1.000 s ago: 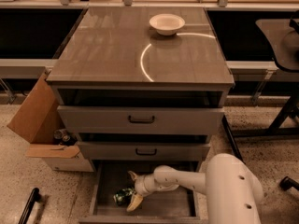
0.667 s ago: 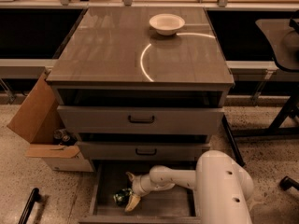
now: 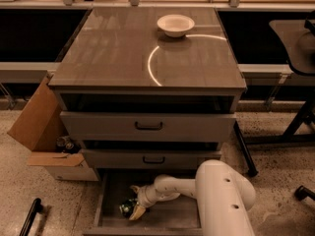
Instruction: Pick green can from bottom drawer and place on counter
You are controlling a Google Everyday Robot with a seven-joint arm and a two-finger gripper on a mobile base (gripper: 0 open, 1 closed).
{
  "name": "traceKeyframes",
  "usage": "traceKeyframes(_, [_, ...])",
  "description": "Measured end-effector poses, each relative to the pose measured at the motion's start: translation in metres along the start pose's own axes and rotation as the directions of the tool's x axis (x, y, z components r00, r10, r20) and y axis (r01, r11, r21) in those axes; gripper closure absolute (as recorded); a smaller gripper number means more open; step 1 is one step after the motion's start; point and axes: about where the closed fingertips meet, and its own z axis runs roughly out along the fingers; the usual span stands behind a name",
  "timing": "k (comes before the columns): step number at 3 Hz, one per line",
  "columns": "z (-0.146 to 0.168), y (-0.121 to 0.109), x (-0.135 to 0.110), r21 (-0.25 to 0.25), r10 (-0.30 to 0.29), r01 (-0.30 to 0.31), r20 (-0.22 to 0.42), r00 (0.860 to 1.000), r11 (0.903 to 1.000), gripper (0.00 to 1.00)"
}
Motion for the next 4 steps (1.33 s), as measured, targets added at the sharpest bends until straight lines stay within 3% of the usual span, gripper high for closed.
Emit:
traceKeyframes(1, [0.0105, 0.0019, 0.0076, -0.02, 0.007, -0.008, -0.023, 1.0, 0.9998, 0.47])
traceKeyframes(3, [0.0127, 0.0051, 0.0084, -0.035, 0.008, -0.009, -0.042, 0.999, 0.9993, 0.94])
traceKeyframes(4, [0.0125, 0.0051, 0.0083, -0.035, 0.008, -0.009, -0.042, 0.999, 0.9993, 1.0])
